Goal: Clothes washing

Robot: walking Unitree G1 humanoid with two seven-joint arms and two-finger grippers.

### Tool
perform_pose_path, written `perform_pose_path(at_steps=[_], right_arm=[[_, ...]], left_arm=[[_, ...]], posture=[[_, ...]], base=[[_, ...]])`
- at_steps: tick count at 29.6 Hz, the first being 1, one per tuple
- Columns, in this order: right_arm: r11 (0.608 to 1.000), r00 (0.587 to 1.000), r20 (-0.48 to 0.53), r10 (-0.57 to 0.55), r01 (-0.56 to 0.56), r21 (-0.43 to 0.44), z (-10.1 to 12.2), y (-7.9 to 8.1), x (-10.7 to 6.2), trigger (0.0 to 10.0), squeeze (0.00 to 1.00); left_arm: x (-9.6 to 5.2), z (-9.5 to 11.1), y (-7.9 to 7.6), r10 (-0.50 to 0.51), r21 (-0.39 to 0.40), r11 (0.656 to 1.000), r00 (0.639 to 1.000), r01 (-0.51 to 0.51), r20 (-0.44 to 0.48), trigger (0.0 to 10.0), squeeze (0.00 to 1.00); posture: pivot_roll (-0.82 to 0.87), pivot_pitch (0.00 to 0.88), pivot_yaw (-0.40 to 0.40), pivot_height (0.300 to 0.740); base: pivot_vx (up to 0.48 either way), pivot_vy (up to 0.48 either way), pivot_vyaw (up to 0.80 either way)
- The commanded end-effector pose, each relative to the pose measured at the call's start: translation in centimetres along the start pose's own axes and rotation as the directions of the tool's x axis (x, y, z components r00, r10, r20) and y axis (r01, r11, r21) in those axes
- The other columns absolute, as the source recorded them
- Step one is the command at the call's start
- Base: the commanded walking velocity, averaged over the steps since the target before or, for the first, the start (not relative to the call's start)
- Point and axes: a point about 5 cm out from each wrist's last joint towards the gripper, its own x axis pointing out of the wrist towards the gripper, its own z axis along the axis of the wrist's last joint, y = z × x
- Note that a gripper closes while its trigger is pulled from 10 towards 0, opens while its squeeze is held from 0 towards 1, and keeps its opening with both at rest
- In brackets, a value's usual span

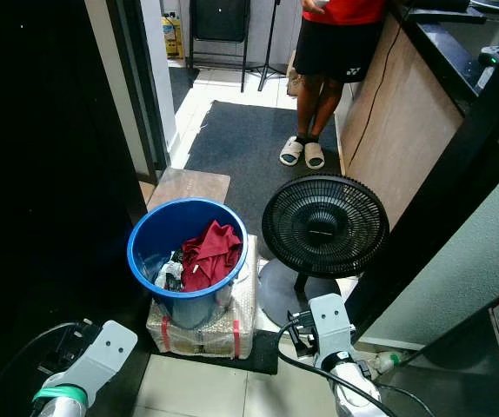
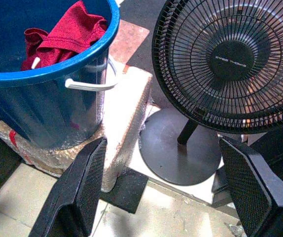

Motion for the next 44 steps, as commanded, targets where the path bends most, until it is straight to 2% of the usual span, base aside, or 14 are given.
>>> perform_pose_path(at_steps=[1,25,35,44], right_arm=[[1.000,1.000,-0.019,0.005,-0.005,0.001,-0.43,0.09,-0.23,10.0,0.00],[1.000,1.000,-0.022,0.005,-0.005,0.009,-0.47,0.34,-0.27,10.0,0.00],[0.999,0.999,-0.022,0.041,-0.041,0.004,-0.24,0.96,0.01,10.0,0.00],[0.999,0.999,-0.023,0.041,-0.041,-0.012,-0.18,0.21,0.12,10.0,0.00]], left_arm=[[-0.27,-0.43,-0.04,-0.012,0.001,1.000,1.000,0.012,-0.016,10.0,0.00],[-0.13,-0.42,0.17,-0.011,0.002,1.000,1.000,0.011,-0.016,10.0,0.00],[-0.06,-0.41,0.27,-0.011,0.002,1.000,1.000,0.011,-0.016,10.0,0.00],[0.18,-0.30,0.20,-0.012,0.002,1.000,1.000,0.012,-0.016,10.0,0.00]], posture=[[0.11,0.064,0.029,0.740],[0.12,0.076,0.035,0.740],[0.14,0.087,0.008,0.740],[0.14,0.085,-0.002,0.740]], base=[[0.000,0.000,0.00],[0.000,0.000,0.00],[0.000,0.000,0.00],[0.000,0.000,0.00]])
